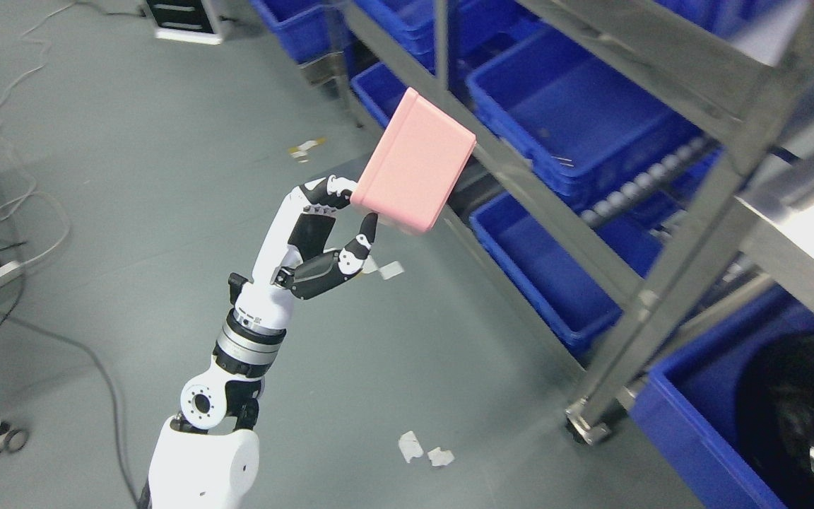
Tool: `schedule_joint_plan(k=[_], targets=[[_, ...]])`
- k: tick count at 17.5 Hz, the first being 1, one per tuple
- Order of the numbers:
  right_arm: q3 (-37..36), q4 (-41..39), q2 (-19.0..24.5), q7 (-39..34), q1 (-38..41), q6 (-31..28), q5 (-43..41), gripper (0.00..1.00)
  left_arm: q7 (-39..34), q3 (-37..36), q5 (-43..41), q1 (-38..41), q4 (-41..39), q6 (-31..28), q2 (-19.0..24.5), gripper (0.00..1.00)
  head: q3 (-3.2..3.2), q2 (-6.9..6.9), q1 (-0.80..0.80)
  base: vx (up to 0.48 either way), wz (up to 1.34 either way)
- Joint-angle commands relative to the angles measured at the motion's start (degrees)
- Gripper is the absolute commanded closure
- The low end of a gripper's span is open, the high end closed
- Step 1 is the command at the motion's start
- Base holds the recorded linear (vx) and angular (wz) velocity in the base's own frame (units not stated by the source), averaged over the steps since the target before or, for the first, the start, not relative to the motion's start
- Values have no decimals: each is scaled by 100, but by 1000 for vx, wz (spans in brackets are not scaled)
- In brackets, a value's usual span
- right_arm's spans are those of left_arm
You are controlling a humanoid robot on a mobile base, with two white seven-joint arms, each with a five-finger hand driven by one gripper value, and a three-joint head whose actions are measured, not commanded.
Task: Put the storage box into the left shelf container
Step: 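Hold the pink box up in the left hand while turning toward the shelves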
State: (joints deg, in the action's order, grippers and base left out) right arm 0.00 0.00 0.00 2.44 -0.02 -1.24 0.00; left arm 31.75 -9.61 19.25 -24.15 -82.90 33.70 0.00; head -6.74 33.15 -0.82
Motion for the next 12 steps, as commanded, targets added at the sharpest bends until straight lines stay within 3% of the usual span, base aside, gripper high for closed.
schedule_joint_plan(k=[1,7,12], targets=[[-26,-100,-100,2,55,1,9,0,7,56,0,340,-139,145,100,99,0,0,0,175,1218],[-26,-100,-100,2,55,1,9,0,7,56,0,718,-139,304,100,99,0,0,0,261,921],[-26,-100,-100,2,55,1,9,0,7,73,0,771,-147,322,100,99,0,0,0,383,306]])
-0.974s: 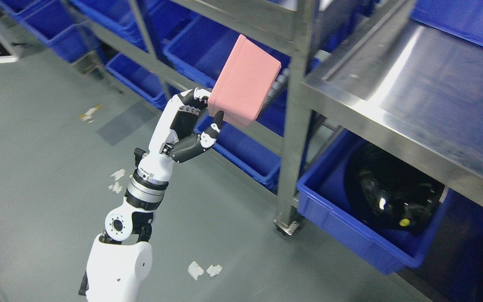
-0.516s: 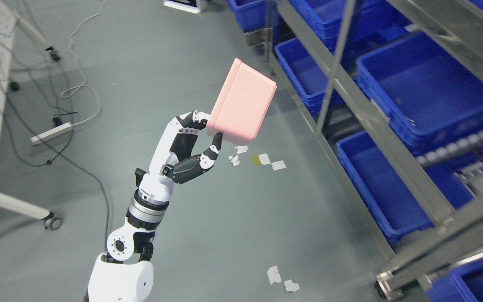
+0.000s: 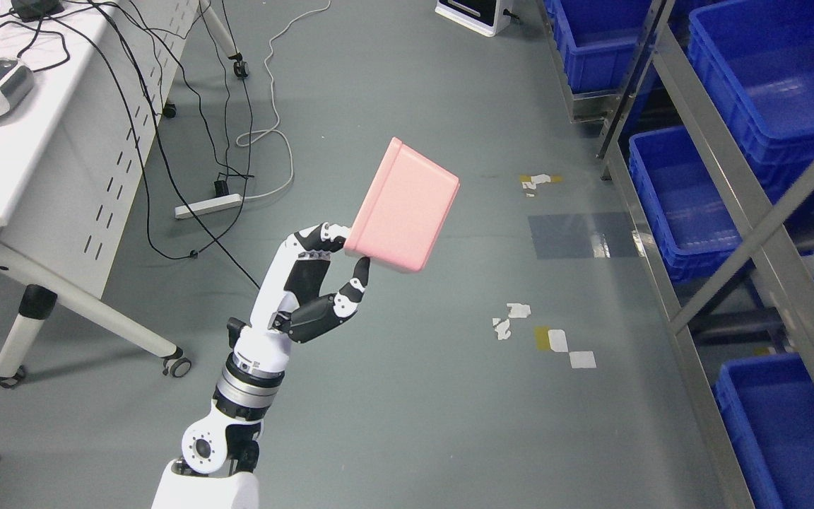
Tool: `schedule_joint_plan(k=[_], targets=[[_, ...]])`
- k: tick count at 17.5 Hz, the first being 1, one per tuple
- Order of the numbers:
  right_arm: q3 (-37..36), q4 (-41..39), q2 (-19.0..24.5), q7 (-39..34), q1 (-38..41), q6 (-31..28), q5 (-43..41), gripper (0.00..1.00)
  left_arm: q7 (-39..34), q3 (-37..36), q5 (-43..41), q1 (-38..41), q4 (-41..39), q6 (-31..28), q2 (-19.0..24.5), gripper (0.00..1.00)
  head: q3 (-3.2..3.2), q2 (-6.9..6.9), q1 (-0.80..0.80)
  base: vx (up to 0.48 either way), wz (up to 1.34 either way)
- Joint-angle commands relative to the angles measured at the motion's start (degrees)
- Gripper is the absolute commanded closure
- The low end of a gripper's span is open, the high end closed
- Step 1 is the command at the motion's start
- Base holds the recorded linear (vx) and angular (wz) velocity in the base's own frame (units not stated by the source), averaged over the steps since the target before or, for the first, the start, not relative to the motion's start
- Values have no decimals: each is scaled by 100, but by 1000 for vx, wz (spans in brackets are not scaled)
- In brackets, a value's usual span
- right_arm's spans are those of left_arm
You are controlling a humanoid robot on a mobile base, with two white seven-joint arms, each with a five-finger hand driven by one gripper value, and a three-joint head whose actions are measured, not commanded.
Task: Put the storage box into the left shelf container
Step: 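Hold the pink box up in the left hand while turning toward the shelves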
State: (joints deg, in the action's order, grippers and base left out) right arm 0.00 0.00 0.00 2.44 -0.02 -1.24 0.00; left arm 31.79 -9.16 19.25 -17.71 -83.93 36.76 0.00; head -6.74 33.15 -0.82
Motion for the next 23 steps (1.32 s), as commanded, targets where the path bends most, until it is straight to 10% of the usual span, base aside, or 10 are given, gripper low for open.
schedule_joint_plan(k=[1,23], targets=[[-26,-100,-100,2,54,1,9,0,2,19,0,127,-44,15,100,99,0,0,0,395,122],[-26,-100,-100,2,54,1,9,0,90,-683,-44,373,149,15,100,98,0,0,0,576,34]])
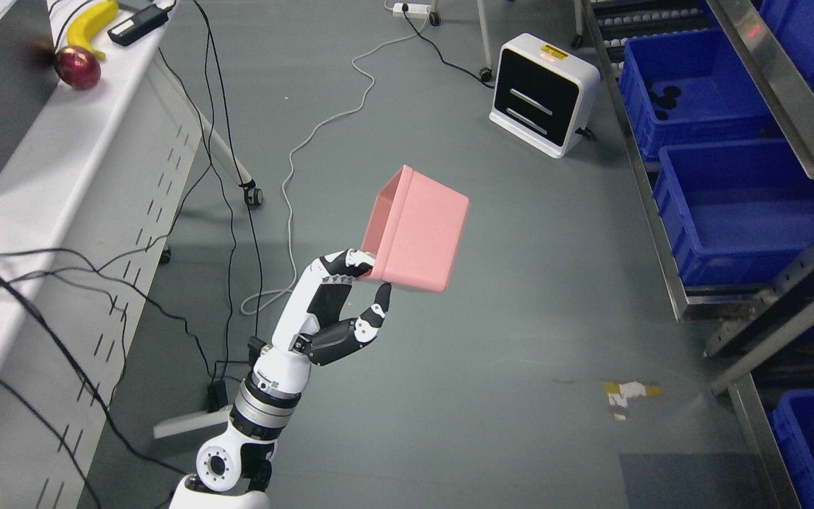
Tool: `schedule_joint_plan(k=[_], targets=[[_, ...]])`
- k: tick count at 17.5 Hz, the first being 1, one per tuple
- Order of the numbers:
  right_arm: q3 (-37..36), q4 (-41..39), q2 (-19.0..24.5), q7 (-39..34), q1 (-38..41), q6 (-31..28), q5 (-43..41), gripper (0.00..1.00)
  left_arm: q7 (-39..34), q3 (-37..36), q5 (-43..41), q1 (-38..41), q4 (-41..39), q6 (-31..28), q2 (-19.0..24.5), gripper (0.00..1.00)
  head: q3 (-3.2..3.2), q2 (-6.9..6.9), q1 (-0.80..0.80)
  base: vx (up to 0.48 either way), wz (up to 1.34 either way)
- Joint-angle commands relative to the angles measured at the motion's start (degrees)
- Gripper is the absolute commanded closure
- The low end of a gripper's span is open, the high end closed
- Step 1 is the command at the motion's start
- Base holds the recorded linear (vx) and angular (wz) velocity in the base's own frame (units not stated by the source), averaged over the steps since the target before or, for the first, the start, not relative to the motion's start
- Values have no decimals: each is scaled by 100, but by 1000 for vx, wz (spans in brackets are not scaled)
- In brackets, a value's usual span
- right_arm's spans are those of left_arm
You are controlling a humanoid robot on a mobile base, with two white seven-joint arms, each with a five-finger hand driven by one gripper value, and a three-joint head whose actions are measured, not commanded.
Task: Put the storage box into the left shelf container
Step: 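Hold the pink box up in the left hand while turning toward the shelves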
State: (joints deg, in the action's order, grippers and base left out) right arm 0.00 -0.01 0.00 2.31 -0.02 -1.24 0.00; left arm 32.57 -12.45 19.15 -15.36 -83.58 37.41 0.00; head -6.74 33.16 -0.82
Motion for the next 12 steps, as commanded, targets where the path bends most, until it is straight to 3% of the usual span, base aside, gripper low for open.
schedule_joint_plan(k=[1,6,12], targets=[[-26,-99,-100,15,54,1,9,0,21,-459,-43,191,114,-50,100,98,0,0,0,604,1],[-26,-99,-100,15,54,1,9,0,30,-653,-87,297,176,-50,100,98,0,0,0,457,-393],[-26,-99,-100,15,54,1,9,0,372,-671,-272,780,413,-32,100,98,0,0,0,232,-1173]])
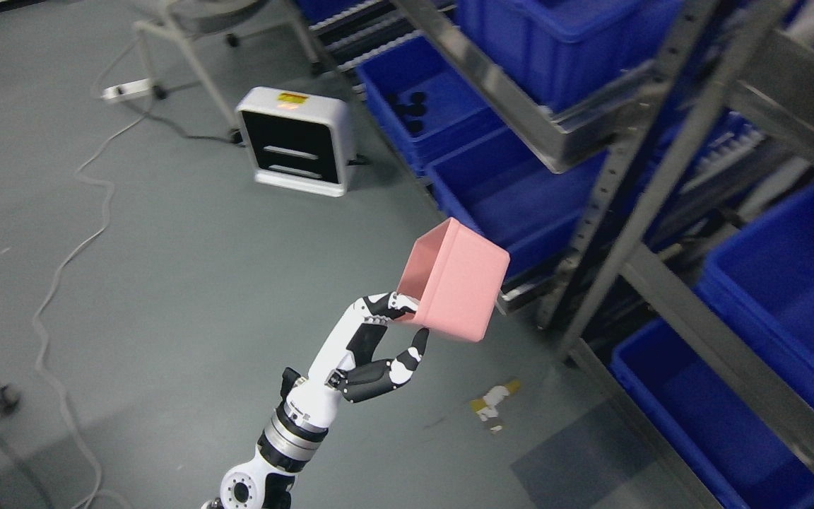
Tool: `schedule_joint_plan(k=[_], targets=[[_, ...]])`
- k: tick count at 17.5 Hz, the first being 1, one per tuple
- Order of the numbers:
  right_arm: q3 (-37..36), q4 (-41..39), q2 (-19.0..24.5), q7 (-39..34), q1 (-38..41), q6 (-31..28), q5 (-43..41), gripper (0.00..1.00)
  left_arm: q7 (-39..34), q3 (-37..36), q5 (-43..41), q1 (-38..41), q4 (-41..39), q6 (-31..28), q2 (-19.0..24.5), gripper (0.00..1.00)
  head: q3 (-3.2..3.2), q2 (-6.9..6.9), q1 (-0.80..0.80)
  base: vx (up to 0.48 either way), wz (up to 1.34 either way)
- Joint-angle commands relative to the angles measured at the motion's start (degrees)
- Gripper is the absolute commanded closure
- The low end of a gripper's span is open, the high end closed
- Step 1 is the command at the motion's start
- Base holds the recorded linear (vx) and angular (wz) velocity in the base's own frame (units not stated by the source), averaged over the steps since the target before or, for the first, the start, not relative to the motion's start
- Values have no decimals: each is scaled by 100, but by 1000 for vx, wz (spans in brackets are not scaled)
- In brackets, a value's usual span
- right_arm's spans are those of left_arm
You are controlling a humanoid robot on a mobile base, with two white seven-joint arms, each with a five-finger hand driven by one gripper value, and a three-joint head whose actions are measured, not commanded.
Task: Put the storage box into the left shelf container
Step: 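Hold the pink box up in the left hand while turning toward the shelves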
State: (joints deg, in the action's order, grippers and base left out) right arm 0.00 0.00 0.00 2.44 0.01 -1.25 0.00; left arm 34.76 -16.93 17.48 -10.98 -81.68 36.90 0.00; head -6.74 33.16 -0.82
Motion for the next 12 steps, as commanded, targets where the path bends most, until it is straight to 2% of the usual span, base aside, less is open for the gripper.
schedule_joint_plan(k=[1,6,8,12], targets=[[-27,-100,-100,2,52,2,9,0,153,-223,-104,368,223,28,100,98,0,0,0,159,-1245],[-27,-100,-100,2,52,2,9,0,180,276,-148,246,196,-15,100,98,0,0,0,160,-1059],[-27,-100,-100,2,52,2,9,0,372,567,-550,-105,284,-156,100,98,0,0,0,138,-934],[-27,-100,-100,2,52,2,9,0,672,954,-1920,-974,1021,-402,100,98,0,0,0,121,-797]])
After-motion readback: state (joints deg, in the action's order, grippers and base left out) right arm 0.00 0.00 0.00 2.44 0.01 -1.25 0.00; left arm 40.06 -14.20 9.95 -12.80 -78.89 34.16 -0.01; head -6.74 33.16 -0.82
